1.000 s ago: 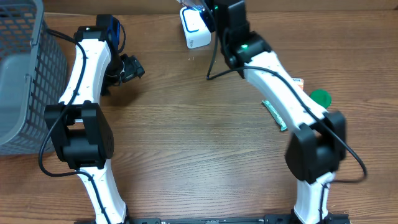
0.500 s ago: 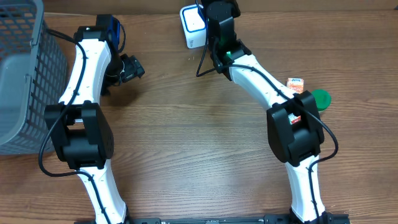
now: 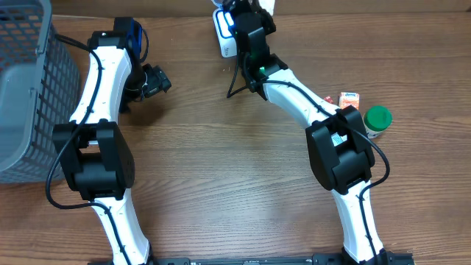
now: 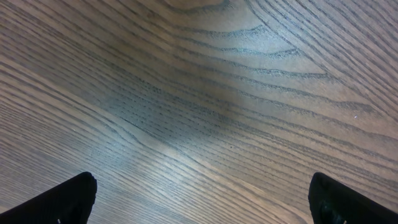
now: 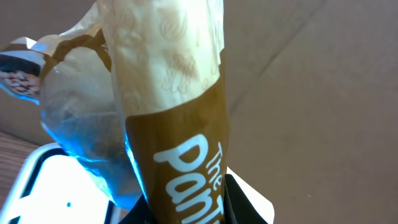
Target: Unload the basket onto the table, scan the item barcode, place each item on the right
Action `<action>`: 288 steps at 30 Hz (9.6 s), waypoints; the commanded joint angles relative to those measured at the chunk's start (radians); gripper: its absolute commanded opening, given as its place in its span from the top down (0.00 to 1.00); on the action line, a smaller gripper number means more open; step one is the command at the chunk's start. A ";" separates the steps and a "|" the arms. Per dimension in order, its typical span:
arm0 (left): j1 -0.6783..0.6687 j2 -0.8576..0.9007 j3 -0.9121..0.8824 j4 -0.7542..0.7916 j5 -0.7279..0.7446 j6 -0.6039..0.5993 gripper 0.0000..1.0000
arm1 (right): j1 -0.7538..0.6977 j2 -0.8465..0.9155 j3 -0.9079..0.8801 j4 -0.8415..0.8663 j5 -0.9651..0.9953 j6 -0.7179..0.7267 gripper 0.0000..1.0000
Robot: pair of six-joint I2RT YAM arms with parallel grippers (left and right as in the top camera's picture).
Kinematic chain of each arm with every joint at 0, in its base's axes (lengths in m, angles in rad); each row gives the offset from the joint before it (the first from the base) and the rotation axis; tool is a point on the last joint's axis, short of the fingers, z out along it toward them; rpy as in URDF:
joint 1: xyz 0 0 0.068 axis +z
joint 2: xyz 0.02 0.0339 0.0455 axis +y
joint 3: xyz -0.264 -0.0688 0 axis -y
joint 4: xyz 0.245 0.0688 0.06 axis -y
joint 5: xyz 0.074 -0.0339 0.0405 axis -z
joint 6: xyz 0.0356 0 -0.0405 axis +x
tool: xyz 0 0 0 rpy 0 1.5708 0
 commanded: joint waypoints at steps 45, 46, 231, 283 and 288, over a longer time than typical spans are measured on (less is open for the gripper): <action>-0.007 -0.015 0.016 0.000 -0.006 0.012 0.00 | 0.108 -0.046 0.014 -0.169 0.059 0.123 0.97; -0.007 -0.015 0.016 0.000 -0.006 0.012 0.00 | 0.108 -0.065 0.014 -0.174 0.062 0.124 0.97; -0.007 -0.015 0.016 0.000 -0.006 0.012 0.00 | -0.339 -2.331 -1.852 -0.299 -0.638 0.508 0.00; -0.007 -0.015 0.016 0.000 -0.006 0.012 0.00 | -0.365 -2.331 -1.852 -0.297 -0.639 0.508 0.00; -0.007 -0.015 0.016 0.000 -0.006 0.012 0.00 | -0.399 -2.331 -1.852 -0.297 -0.639 0.508 0.00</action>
